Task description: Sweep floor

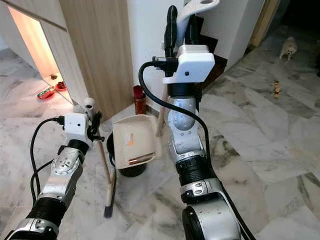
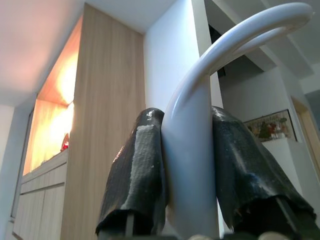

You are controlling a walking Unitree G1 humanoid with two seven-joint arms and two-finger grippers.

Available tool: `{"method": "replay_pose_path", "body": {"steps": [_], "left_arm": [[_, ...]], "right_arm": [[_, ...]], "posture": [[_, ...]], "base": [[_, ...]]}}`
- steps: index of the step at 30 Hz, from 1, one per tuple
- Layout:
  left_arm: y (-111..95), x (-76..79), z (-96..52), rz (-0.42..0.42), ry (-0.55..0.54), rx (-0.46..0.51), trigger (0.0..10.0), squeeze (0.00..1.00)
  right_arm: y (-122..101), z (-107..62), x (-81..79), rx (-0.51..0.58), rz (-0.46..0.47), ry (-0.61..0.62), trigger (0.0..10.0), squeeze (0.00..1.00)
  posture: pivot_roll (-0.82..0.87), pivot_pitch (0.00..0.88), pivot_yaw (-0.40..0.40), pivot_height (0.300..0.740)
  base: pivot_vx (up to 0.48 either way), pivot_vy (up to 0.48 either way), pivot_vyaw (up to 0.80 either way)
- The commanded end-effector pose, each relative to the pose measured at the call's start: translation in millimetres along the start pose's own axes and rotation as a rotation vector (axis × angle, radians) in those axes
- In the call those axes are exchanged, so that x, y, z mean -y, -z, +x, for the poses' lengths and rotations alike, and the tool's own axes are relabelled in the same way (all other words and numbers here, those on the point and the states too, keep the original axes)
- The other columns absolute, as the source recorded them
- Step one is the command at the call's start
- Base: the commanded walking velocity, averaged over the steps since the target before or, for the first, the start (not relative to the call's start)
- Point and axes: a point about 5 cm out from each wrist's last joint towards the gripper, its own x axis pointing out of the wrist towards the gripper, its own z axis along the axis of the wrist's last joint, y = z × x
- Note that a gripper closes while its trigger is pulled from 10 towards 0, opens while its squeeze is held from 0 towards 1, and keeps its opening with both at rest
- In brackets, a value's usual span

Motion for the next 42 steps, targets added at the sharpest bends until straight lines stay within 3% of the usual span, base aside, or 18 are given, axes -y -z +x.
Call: {"method": "replay_pose_path", "body": {"steps": [1,5,15,29,42], "left_arm": [[-10.0,1.5,2.1,0.005,-0.002,0.054,10.0,0.0],[-10.7,1.4,2.4,-0.007,-0.004,0.054,10.0,0.0],[-11.3,-0.6,2.5,-0.01,-0.001,0.051,10.0,0.0],[-10.5,-5.2,-0.3,0.007,-0.022,0.05,10.0,0.0],[-10.5,-9.2,-4.3,0.004,-0.038,0.061,10.0,0.0]], "right_arm": [[-10.7,5.8,-1.1,0.076,0.008,0.006,10.0,0.0],[-6.9,4.5,1.4,0.047,0.02,0.028,10.0,0.0],[15.6,-6.5,22.5,-0.125,0.157,0.23,10.0,0.0],[26.1,-26.6,42.2,-0.22,0.175,0.368,10.0,0.0],[27.6,-36.1,55.1,-0.246,0.136,0.395,10.0,0.0]], "posture": [[0.15,0.0,-0.047,0.74],[0.15,0.0,-0.046,0.74],[0.15,0.0,-0.04,0.74],[0.15,0.0,-0.034,0.74],[0.15,0.0,-0.033,0.74]], "base": [[0.0,0.0,0.0],[0.0,0.0,0.0],[0.0,0.0,0.0],[0.0,0.0,0.0],[0.0,0.144,0.0]]}}
